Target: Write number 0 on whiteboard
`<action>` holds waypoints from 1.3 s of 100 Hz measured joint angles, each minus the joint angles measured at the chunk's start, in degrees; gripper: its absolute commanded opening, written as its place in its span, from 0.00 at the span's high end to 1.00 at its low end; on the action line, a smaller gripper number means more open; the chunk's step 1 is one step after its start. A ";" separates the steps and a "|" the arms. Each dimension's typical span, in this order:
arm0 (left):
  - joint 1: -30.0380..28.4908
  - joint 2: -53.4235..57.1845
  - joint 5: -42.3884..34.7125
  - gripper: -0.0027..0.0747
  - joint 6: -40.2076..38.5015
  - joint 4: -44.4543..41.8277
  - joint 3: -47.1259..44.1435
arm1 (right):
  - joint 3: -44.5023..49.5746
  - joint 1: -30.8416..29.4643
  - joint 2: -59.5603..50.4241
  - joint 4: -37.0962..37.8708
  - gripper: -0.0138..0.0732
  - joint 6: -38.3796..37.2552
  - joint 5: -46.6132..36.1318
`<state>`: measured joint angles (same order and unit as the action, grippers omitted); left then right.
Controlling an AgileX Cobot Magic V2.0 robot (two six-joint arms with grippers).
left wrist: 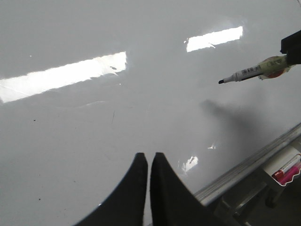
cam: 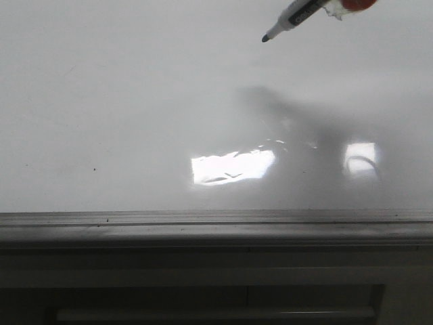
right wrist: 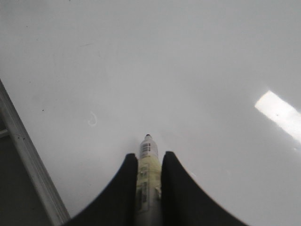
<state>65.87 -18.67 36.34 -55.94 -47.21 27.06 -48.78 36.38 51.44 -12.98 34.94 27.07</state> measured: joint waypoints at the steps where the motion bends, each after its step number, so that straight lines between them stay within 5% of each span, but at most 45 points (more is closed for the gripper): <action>1: 0.00 0.00 0.00 0.99 0.00 0.00 0.00 | 0.00 0.00 0.00 0.00 0.89 0.00 0.00; 51: 0.00 0.00 0.10 0.99 0.00 -0.09 0.00 | 0.13 0.00 -8.30 -0.71 0.89 -0.12 5.71; 77: 0.00 0.00 0.10 0.99 0.00 -0.09 0.00 | 2.81 0.00 -11.71 10.08 0.90 -10.47 7.49; 130: 0.00 0.00 0.10 0.99 -0.03 -0.09 0.00 | 3.04 0.00 -9.17 7.69 0.90 -15.37 -3.06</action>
<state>65.87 -18.67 36.44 -55.97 -47.30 27.06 -45.73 36.38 42.27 -5.29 19.57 24.01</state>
